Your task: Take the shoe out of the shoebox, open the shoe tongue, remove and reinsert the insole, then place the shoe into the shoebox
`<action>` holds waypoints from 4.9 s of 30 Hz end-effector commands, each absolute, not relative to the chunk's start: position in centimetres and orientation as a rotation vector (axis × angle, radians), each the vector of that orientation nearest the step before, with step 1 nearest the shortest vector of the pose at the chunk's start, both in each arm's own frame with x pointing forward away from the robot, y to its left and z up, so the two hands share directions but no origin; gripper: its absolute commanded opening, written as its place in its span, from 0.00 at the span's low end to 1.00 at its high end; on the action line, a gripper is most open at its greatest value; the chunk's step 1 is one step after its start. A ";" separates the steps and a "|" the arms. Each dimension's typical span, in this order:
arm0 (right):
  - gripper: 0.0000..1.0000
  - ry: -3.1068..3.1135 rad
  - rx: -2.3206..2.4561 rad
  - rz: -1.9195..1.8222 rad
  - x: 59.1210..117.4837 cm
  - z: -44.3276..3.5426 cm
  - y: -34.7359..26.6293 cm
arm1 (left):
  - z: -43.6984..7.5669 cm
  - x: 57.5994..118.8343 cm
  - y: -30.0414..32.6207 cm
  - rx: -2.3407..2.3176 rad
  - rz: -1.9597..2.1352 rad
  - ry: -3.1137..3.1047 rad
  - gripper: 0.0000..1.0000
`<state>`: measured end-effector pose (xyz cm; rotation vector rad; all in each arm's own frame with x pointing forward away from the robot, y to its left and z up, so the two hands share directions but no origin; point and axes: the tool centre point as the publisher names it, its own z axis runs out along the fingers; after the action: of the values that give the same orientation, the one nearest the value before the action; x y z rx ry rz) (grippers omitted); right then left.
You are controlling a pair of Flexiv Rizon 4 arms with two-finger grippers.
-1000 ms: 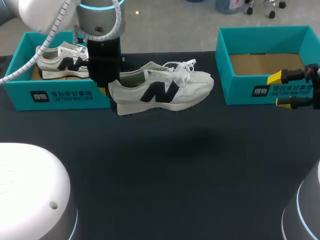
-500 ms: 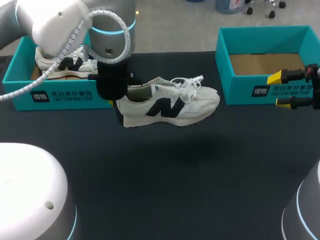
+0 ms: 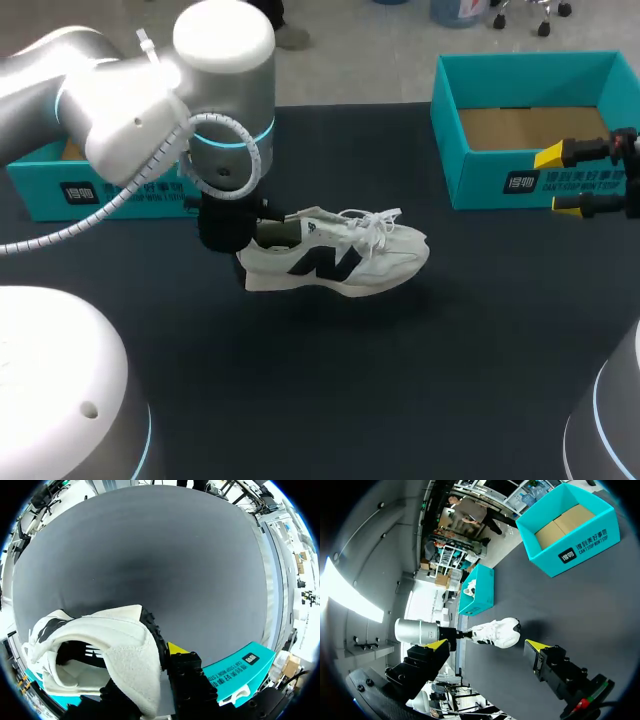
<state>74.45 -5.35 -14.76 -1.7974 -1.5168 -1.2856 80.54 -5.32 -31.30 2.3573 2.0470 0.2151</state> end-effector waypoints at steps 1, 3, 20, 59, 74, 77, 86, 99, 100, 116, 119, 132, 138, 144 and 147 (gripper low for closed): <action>1.00 -1.517 -1.802 -1.282 74.4 -14.7 -5.3 | -34.2 81.3 -5.7 2.359 0.213 2.050 0.00; 1.00 -1.517 -1.802 -1.282 74.4 -14.7 -5.3 | -35.0 81.6 -5.7 2.369 0.197 2.044 0.00; 1.00 -1.517 -1.802 -1.282 74.4 -14.7 -5.3 | -39.2 82.7 -6.6 2.395 0.159 2.088 0.00; 1.00 -1.517 -1.802 -1.282 74.4 -14.7 -5.3 | -30.1 79.7 -3.3 1.583 -0.318 2.564 1.00; 1.00 -1.517 -1.802 -1.282 74.4 -14.7 -5.3 | -31.4 80.0 -0.9 0.902 -0.905 2.886 1.00; 1.00 -1.517 -1.802 -1.282 74.4 -14.7 -5.3 | -31.3 79.6 -1.0 0.742 -1.007 2.885 1.00; 1.00 -1.517 -1.802 -1.282 74.4 -14.7 -5.3 | -31.7 79.0 -1.0 0.677 -1.055 2.900 1.00; 1.00 -1.517 -1.802 -1.282 74.4 -14.7 -5.3 | -32.4 78.9 -1.2 0.517 -1.042 2.885 1.00; 1.00 -1.517 -1.802 -1.282 74.4 -14.7 -5.3 | -32.5 78.9 -1.4 0.493 -1.054 2.874 1.00; 1.00 -1.517 -1.802 -1.282 74.4 -14.7 -5.3 | -34.2 78.4 -2.0 0.108 -0.984 2.842 1.00; 1.00 -1.517 -1.802 -1.282 74.4 -14.7 -5.3 | -34.2 78.4 -2.0 0.108 -0.984 2.842 1.00; 1.00 -1.517 -1.802 -1.282 74.4 -14.7 -5.3 | -37.5 80.1 -3.3 0.072 -1.250 2.821 1.00; 1.00 -1.517 -1.802 -1.282 74.4 -14.7 -5.3 | -38.4 80.6 -3.6 0.037 -1.408 2.799 1.00; 1.00 -1.517 -1.802 -1.282 74.4 -14.7 -5.3 | -39.1 81.1 -4.2 -0.077 -1.485 2.769 1.00; 1.00 -1.517 -1.802 -1.282 74.4 -14.7 -5.3 | -39.4 81.1 -4.8 -0.112 -1.519 2.771 1.00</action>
<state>74.45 -5.35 -14.76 -1.7974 -1.5168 -1.2856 80.96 -4.30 -38.64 -0.1145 2.7795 -1.5063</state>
